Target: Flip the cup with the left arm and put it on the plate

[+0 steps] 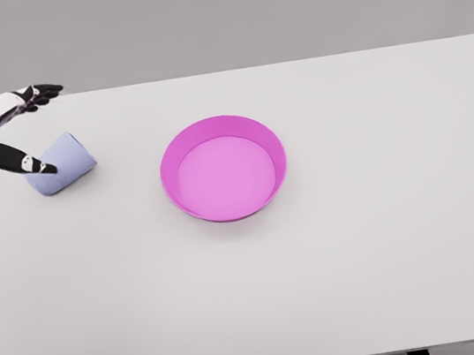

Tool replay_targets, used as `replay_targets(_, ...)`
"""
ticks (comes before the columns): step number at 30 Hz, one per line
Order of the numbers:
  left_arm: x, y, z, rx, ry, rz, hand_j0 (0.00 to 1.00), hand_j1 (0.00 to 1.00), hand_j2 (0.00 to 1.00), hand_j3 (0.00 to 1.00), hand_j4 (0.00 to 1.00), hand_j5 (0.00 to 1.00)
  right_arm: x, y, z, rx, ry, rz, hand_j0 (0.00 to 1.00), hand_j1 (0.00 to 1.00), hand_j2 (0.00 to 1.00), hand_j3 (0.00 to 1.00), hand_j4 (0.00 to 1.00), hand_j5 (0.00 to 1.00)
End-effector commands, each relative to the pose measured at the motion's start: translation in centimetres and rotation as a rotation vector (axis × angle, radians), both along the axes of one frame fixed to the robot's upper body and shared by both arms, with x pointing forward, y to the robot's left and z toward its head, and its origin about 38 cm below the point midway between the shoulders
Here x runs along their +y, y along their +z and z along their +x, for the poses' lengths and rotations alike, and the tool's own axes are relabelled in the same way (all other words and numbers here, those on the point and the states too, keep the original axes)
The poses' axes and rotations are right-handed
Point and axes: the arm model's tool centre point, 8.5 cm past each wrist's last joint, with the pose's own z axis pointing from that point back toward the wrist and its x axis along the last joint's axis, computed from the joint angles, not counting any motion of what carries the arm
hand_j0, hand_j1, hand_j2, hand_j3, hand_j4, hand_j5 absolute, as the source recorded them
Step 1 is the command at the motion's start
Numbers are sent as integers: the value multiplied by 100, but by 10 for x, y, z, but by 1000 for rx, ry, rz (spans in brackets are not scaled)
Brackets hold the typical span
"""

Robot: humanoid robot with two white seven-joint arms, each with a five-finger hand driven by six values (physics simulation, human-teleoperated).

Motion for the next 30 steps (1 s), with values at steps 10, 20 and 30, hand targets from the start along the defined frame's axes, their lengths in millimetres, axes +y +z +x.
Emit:
replay_targets(10, -4, -46, 16, 71, 59, -70, 100, 100, 100, 100, 100, 100, 0, 0, 0, 0, 0, 1, 100, 100, 100, 100, 100, 100)
replay_targets(20, -4, -49, 17, 76, 65, -76, 100, 100, 100, 100, 100, 100, 0, 0, 0, 0, 1, 0, 100, 100, 100, 100, 100, 100)
replay_targets(30, 2, -46, 19, 33, 85, 38, 100, 100, 100, 100, 100, 100, 0, 0, 0, 0, 1, 0, 100, 100, 100, 100, 100, 100)
